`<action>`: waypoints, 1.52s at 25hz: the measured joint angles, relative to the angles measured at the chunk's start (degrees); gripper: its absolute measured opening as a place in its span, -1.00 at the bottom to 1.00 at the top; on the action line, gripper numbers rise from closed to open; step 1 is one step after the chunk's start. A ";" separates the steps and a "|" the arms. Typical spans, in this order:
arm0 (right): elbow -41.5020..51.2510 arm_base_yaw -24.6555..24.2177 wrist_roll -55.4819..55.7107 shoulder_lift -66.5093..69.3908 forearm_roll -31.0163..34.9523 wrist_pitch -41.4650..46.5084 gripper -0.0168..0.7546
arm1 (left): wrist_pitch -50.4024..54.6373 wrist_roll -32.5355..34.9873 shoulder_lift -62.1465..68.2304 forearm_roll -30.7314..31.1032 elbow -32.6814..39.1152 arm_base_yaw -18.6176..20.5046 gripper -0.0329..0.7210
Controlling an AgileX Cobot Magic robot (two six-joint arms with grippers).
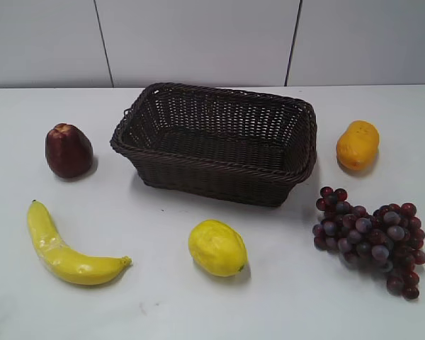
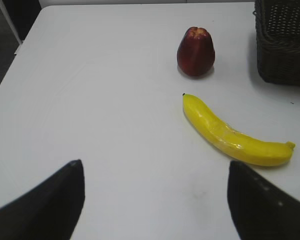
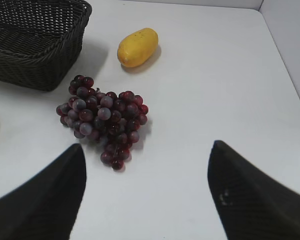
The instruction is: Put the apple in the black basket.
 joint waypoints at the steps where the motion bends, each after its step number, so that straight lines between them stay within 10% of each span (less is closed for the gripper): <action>1: 0.00 0.00 0.00 0.00 0.00 0.00 0.52 | 0.00 0.00 0.00 0.00 0.00 0.00 0.91; 22: 0.00 0.00 0.00 0.00 0.05 0.00 0.52 | -3.24 0.00 1.86 0.15 -1.29 0.00 0.86; 30: 0.00 0.00 -0.06 0.00 0.05 0.00 0.52 | -30.19 0.00 23.89 -1.01 -3.00 0.00 0.85; 38: 0.00 0.00 -0.06 0.00 0.05 0.00 0.52 | -34.83 3.15 55.12 -5.35 -14.94 -4.70 0.82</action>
